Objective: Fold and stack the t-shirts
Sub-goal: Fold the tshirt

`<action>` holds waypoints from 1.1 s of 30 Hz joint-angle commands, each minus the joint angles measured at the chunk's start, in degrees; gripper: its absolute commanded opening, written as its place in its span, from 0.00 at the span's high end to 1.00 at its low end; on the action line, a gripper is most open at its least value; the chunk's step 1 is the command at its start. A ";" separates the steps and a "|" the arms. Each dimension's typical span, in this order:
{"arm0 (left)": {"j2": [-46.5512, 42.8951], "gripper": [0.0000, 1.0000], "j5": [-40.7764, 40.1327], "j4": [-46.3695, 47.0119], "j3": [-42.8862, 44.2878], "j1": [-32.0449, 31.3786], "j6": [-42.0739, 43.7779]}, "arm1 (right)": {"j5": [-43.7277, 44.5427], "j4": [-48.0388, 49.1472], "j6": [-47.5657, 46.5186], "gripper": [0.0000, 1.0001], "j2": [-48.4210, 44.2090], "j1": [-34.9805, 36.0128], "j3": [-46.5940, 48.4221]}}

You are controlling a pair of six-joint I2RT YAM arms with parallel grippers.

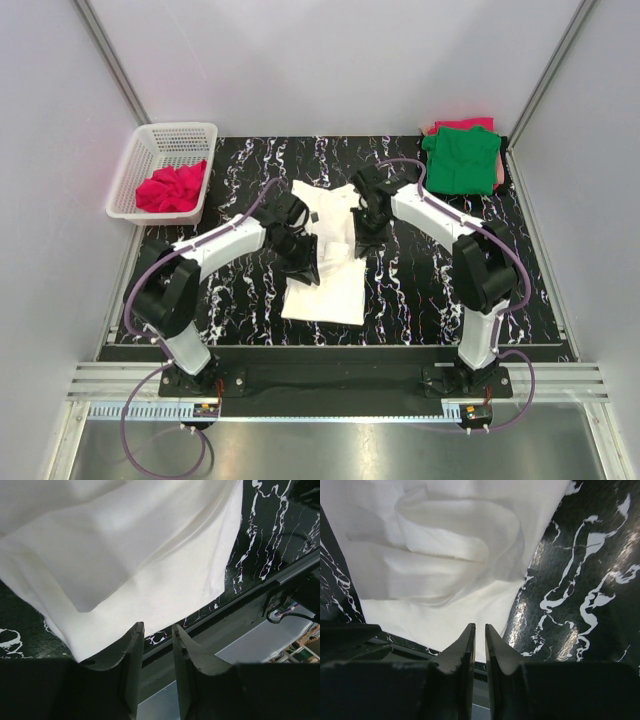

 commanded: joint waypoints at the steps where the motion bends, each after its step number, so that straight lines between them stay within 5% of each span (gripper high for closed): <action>1: 1.33 0.67 -1.76 2.36 0.14 -1.54 -0.11 | -3.09 1.70 1.85 0.80 -3.01 2.83 -3.18; 33: 11.96 0.68 -9.94 5.35 8.05 -3.31 -3.02 | -7.49 10.23 5.11 0.84 1.12 5.39 -11.98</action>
